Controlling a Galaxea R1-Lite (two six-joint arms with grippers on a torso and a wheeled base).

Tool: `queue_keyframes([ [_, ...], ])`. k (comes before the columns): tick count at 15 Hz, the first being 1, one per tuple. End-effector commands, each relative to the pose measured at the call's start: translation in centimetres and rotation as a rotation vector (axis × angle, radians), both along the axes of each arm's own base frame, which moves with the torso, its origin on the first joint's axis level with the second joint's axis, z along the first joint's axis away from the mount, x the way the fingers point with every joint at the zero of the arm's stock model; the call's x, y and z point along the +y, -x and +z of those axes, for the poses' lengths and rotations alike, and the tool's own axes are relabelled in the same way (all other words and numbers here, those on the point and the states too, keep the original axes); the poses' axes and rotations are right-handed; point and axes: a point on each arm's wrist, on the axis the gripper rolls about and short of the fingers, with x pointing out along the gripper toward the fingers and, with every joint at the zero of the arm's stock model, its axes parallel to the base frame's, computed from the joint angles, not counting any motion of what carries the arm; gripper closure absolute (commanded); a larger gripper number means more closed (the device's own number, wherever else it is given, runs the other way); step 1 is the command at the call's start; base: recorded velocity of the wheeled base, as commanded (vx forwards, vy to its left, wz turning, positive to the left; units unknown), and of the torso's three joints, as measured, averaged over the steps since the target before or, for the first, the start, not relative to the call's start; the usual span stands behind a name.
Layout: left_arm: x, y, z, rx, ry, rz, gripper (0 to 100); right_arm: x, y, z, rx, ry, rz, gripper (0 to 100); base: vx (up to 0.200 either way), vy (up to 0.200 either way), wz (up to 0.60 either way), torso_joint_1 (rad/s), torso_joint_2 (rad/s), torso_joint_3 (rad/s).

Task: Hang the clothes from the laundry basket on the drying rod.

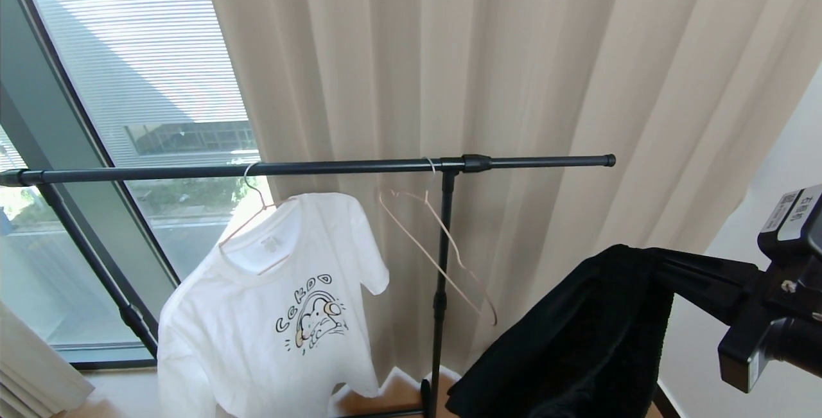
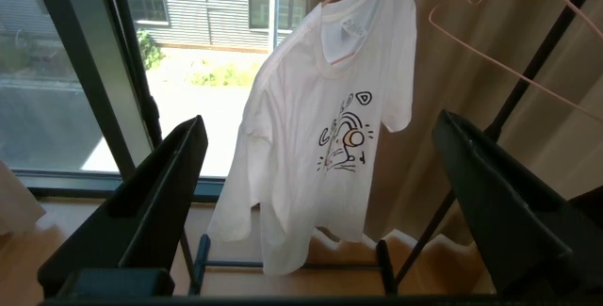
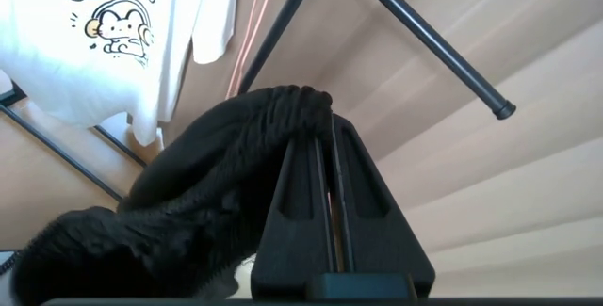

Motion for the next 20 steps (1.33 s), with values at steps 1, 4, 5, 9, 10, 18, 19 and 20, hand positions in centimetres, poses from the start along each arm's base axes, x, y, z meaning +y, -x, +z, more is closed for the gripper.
queue_keyframes([
  [1,0.0,0.0,0.0,0.001,0.002,0.001,0,0.0,0.0,-0.1,0.002,0.002,0.001,100,-0.200,0.000,0.00,0.012,-0.01,0.002],
  [4,0.0,0.0,0.0,0.001,0.002,0.001,0,0.1,-0.1,-0.1,0.004,0.004,0.001,100,-0.067,0.200,0.00,-0.002,0.01,0.001],
  [5,0.0,0.0,0.0,0.001,0.002,0.001,0,0.1,-0.1,-0.1,0.004,0.004,0.001,100,0.000,0.200,0.00,-0.002,0.00,0.002],
  [9,0.0,0.0,0.0,0.001,0.002,0.001,0,0.0,-0.1,-0.1,0.003,0.003,-0.001,100,0.000,0.000,0.00,0.000,0.00,0.000],
  [10,0.0,0.0,0.0,0.001,0.002,0.001,0,0.1,-0.1,-0.1,0.002,0.002,-0.001,100,0.000,0.000,0.00,0.000,0.00,0.000],
  [18,0.1,0.0,0.1,0.028,-0.098,0.052,0,0.0,0.0,0.4,-0.018,-0.009,-0.009,100,0.000,0.000,0.00,0.000,0.00,0.000],
  [19,0.1,-0.1,0.3,0.036,-0.129,0.057,0,0.1,-0.1,0.3,-0.015,-0.005,-0.007,100,0.000,0.000,0.00,0.000,0.00,0.000],
  [20,0.1,-0.9,2.9,0.095,-0.130,0.053,0,0.5,-0.5,0.3,-0.008,-0.004,-0.008,100,0.000,0.000,0.00,0.000,0.00,0.000],
])
